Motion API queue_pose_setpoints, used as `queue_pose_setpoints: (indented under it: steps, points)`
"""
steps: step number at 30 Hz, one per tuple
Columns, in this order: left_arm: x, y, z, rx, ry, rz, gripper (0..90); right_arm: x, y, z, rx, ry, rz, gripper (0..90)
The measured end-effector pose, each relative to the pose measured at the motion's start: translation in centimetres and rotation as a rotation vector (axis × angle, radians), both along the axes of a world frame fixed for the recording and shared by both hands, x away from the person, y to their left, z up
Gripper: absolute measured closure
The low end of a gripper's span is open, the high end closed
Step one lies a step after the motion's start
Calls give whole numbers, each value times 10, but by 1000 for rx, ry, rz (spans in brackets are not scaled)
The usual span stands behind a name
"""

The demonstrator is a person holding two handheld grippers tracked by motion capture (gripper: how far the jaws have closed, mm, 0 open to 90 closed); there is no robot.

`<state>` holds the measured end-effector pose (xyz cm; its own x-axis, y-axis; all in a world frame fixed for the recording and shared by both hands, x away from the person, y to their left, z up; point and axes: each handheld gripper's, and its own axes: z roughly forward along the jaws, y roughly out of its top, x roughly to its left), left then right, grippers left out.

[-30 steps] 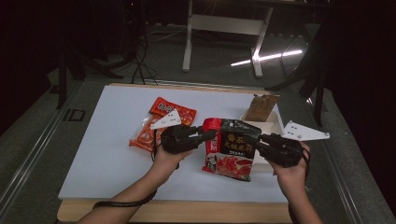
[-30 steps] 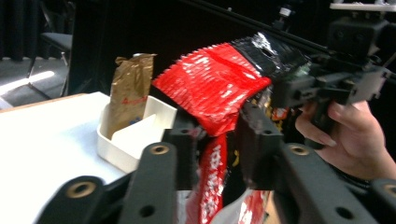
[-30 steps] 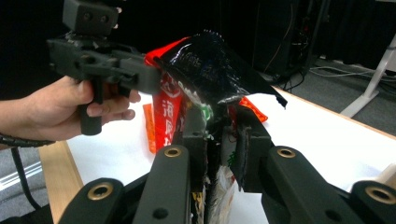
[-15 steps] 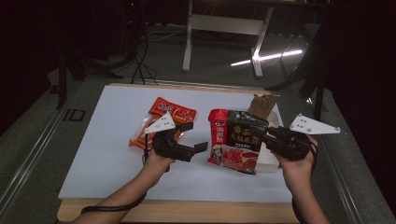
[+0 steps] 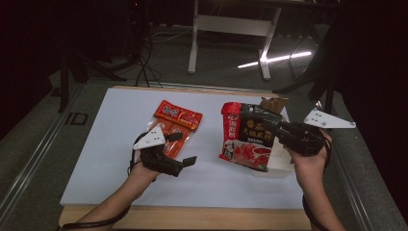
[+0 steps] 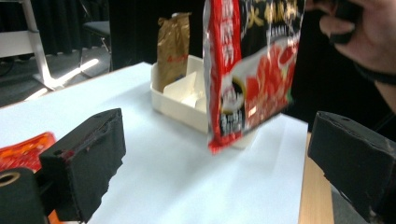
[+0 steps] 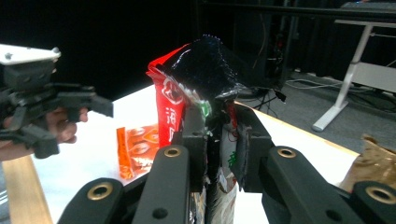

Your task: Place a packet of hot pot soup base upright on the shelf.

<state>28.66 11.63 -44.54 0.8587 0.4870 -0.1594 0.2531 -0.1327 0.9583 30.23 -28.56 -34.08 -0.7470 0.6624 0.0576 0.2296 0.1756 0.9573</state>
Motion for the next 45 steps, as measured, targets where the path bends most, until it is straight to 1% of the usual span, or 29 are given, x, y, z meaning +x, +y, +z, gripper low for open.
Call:
queue_pose_setpoints:
  steps: [3, 6, 7, 10, 11, 15, 18, 20, 22, 24, 26, 27, 31, 32, 33, 35, 37, 40, 42, 45]
  points:
    - [-1, 10, -5, -10, 8, -15, 47, 3, -4, 3, 4, -5, -17, 769]
    - [-3, 19, -11, -28, 24, -19, 48, 7, -10, 8, 2, -20, -42, 769]
    - [-3, 21, -13, -27, 30, -16, 48, 7, -10, 8, 2, -20, -42, 769]
    - [-7, 27, -20, -5, 30, -7, 48, 14, -19, 12, 8, -21, -66, 768]
    - [-8, 29, -22, 3, 32, -8, 48, 14, -19, 12, 8, -21, -66, 768]
    - [-10, 33, -32, 29, 33, -14, 48, 22, -27, 12, 12, -15, -96, 769]
    - [-12, 37, -38, 13, 50, -9, 48, 28, -33, 12, 11, -12, -123, 768]
    - [-14, 40, -42, 9, 49, -2, 48, 36, -38, 11, 8, -9, -141, 768]
    - [-15, 42, -46, 9, 63, 0, 48, 38, -40, 10, 8, -8, -149, 768]
    - [-16, 45, -49, 9, 70, 4, 48, 48, -46, 9, 4, -9, -162, 767]
    - [-16, 47, -50, 9, 74, 8, 48, 48, -46, 9, 4, -9, -162, 767]
    - [-18, 49, -53, -5, 82, 14, 48, 56, -50, 9, 12, -14, -176, 766]
    - [-18, 50, -56, -5, 88, 14, 48, 68, -56, 9, 17, -14, -192, 765]
    - [-18, 50, -56, -5, 88, 14, 48, 68, -56, 9, 17, -14, -192, 765]
    - [-18, 49, -56, -10, 90, 13, 48, 75, -59, 7, 28, -13, -200, 764]
    - [-18, 49, -57, -8, 92, 8, 48, 80, -62, 6, 31, -9, -208, 764]
    - [-17, 48, -57, -3, 92, 5, 48, 86, -65, 3, 46, -2, -213, 762]
    - [-18, 47, -58, 5, 88, -1, 48, 91, -70, 0, 55, 2, -233, 762]
    - [-18, 47, -58, -2, 90, 1, 48, 94, -73, -2, 67, 4, -232, 760]
    - [-18, 47, -58, -5, 92, 2, 48, 97, -75, -4, 61, 8, -247, 761]
